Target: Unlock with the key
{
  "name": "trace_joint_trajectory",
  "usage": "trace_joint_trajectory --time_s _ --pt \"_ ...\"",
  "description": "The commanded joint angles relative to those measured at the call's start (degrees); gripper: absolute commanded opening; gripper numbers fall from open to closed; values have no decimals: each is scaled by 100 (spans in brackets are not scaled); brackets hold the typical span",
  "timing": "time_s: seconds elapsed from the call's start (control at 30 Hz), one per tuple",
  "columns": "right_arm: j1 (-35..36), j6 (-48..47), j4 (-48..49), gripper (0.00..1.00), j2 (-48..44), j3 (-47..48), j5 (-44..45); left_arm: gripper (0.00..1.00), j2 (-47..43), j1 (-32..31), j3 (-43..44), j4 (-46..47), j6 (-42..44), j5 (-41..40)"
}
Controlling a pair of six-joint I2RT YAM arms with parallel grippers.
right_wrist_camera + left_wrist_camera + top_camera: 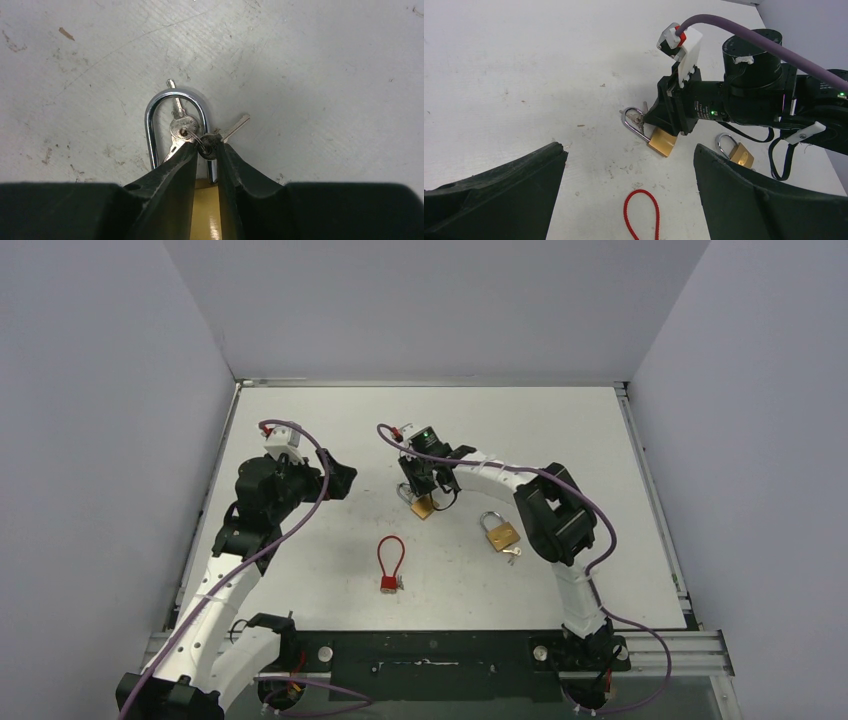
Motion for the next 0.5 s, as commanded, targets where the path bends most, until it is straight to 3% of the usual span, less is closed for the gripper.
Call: trace_joint_trajectory --time_s 0.0,0.1,0.23,0.47 --pt "50 -283 21 23 110 289 230 97 -71 -14 77 130 152 -101" --pt "45 -346 83 31 186 373 278 97 -71 -5 81 130 156 -113" --pt "29 -417 11 32 323 541 276 97 -67 -13 80 129 164 -111" --pt "10 -485 -69 23 318 603 48 97 -65 -12 78 121 164 -124"
